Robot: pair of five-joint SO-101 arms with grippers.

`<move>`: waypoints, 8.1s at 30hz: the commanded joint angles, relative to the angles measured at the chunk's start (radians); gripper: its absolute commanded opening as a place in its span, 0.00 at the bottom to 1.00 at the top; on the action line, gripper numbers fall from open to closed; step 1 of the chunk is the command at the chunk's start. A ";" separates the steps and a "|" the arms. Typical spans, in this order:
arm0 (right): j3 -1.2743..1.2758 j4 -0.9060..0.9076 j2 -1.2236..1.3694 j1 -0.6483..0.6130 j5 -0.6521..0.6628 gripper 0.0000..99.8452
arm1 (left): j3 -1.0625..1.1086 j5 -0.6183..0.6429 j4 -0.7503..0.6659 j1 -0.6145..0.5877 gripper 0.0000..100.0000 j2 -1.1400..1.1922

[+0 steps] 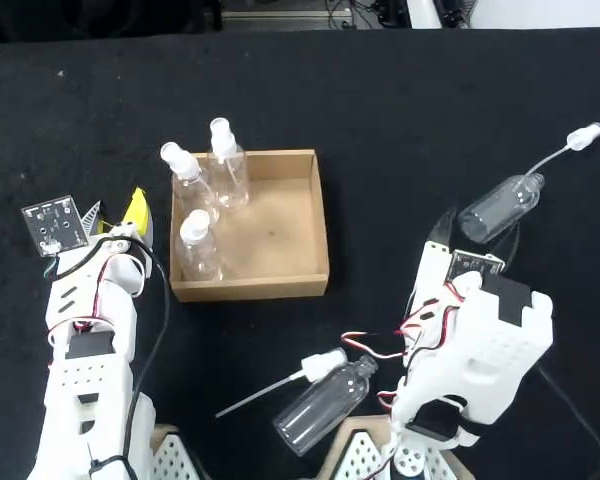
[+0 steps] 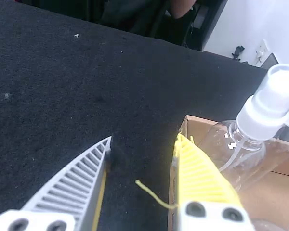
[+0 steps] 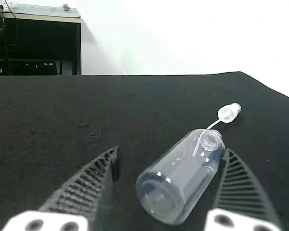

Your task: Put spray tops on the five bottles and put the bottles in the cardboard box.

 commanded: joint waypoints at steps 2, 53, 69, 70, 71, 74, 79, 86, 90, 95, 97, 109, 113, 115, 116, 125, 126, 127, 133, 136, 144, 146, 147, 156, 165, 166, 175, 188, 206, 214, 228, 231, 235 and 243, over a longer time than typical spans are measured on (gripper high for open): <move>0.002 -0.021 -0.042 0.023 -0.002 0.27 | -0.010 -0.006 -0.025 0.013 0.19 -0.018; -2.741 2.664 0.638 0.229 -0.290 0.27 | -0.012 -0.006 -0.025 0.015 0.19 -0.018; -3.066 2.484 1.026 0.256 -0.290 0.18 | -0.012 -0.006 -0.025 0.015 0.19 -0.017; -3.065 2.484 1.026 0.256 -0.290 0.18 | -0.012 -0.006 -0.025 0.015 0.19 -0.017; -3.060 2.486 1.026 0.255 -0.292 0.18 | -0.012 -0.006 -0.025 0.015 0.19 -0.017; -3.057 2.529 1.033 0.249 -0.292 0.18 | -0.012 -0.006 -0.025 0.015 0.19 -0.018; -3.056 2.621 1.035 0.221 -0.292 0.24 | -0.012 -0.006 -0.025 0.015 0.19 -0.018; -2.974 2.579 1.063 0.213 -0.293 0.19 | -0.012 -0.006 -0.025 0.015 0.19 -0.018; -3.000 2.581 1.079 0.226 -0.336 0.19 | -0.012 -0.006 -0.025 0.015 0.19 -0.017; -3.105 2.633 1.081 0.238 -0.348 0.07 | -0.012 -0.006 -0.025 0.016 0.19 -0.017; -3.128 2.634 1.081 0.236 -0.348 0.01 | -0.012 -0.006 -0.025 0.016 0.19 -0.017; -3.142 2.802 1.003 0.239 -0.353 0.01 | -0.012 -0.006 -0.025 0.016 0.19 -0.018; -3.131 2.828 0.958 0.232 -0.350 0.03 | -0.012 -0.006 -0.025 0.016 0.19 -0.018; -3.129 2.832 0.958 0.222 -0.351 0.10 | -0.012 -0.006 -0.025 0.016 0.19 -0.018; -3.129 2.832 0.961 0.213 -0.350 0.13 | -0.012 -0.006 -0.025 0.016 0.19 -0.018; -3.135 2.765 1.040 0.198 -0.350 0.11 | -0.010 -0.006 -0.025 0.015 0.19 -0.018; -3.140 2.763 1.044 0.199 -0.351 0.09 | -0.010 -0.006 -0.025 0.015 0.19 -0.018; -3.140 2.760 1.047 0.204 -0.348 0.06 | -0.010 -0.006 -0.025 0.015 0.19 -0.018; -3.140 2.774 1.036 0.227 -0.302 0.01 | -0.010 -0.006 -0.025 0.015 0.19 -0.018; -3.142 2.806 1.029 0.242 -0.269 0.01 | -0.010 -0.006 -0.025 0.013 0.19 -0.020; -3.142 2.977 0.923 0.311 -0.261 0.01 | -0.010 -0.006 -0.025 0.015 0.19 -0.020; -3.140 3.017 0.903 0.321 -0.241 0.01 | -0.010 -0.006 -0.025 0.013 0.19 -0.020; -3.140 3.038 0.894 0.322 -0.216 0.01 | -0.010 -0.006 -0.025 0.012 0.19 -0.020; -3.142 3.264 0.822 0.333 -0.071 0.01 | -0.012 -0.006 -0.025 0.008 0.19 -0.020; -3.137 3.251 0.739 0.292 -0.097 0.06 | -0.012 -0.006 -0.025 0.015 0.19 -0.020; -3.134 3.225 0.740 0.281 -0.129 0.10 | -0.012 -0.006 -0.025 0.015 0.19 -0.020; -3.129 2.854 0.898 0.256 -0.249 0.19 | -0.012 -0.006 -0.025 0.008 0.19 -0.020; -3.129 2.541 1.124 0.242 -0.245 0.17 | -0.012 -0.006 -0.025 0.013 0.19 -0.020; -3.140 2.949 0.955 0.236 -0.242 0.01 | -0.012 -0.006 -0.025 0.015 0.19 -0.020; -3.139 3.067 0.920 0.233 -0.244 0.01 | -0.012 -0.006 -0.025 0.013 0.19 -0.020; -3.137 3.073 0.903 0.137 -0.242 0.01 | -0.012 -0.006 -0.025 0.012 0.19 -0.020; -3.137 3.098 0.875 0.135 -0.242 0.01 | -0.012 -0.006 -0.025 0.012 0.19 -0.020; -3.140 3.102 0.811 0.141 -0.241 0.01 | -0.012 -0.006 -0.025 0.015 0.19 -0.020; -3.129 2.737 0.806 0.181 -0.244 0.19 | -0.012 -0.006 -0.025 0.013 0.19 -0.018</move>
